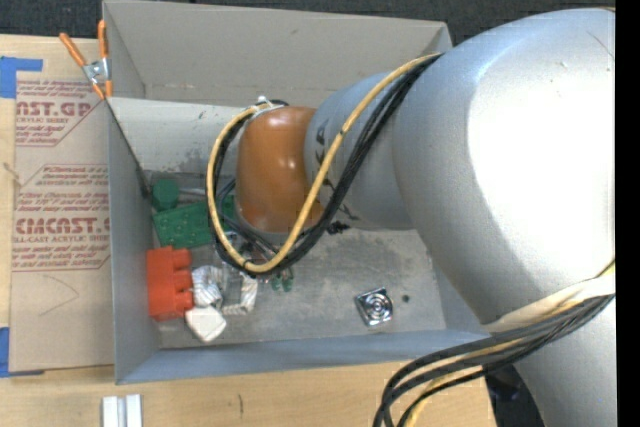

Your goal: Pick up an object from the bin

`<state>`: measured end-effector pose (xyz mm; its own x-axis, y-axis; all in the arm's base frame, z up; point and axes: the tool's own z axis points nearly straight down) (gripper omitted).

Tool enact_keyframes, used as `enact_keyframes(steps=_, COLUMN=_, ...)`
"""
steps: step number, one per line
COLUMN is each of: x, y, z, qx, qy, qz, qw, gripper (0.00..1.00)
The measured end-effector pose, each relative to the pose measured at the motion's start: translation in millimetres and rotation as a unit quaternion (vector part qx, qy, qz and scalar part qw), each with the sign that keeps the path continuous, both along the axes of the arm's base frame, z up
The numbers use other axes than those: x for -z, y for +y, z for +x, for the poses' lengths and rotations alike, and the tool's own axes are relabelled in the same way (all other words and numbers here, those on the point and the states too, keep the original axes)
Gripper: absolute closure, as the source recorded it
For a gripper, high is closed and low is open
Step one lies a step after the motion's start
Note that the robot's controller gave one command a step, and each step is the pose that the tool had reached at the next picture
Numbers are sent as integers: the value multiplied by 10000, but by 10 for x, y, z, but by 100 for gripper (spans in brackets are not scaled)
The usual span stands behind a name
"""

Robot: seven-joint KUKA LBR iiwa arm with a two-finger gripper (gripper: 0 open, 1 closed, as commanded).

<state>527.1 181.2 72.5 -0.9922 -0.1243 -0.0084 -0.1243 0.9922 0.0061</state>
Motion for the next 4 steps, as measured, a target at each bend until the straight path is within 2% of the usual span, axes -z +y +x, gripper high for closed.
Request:
enact_keyframes(steps=2, x=-138, y=-11, z=-22, qx=-2, qy=42, qz=-18, qw=10000, gripper=100)
enact_keyframes(steps=4, x=-573, y=-8, z=-17, qx=-1, qy=32, qz=-12, qw=10000, gripper=100)
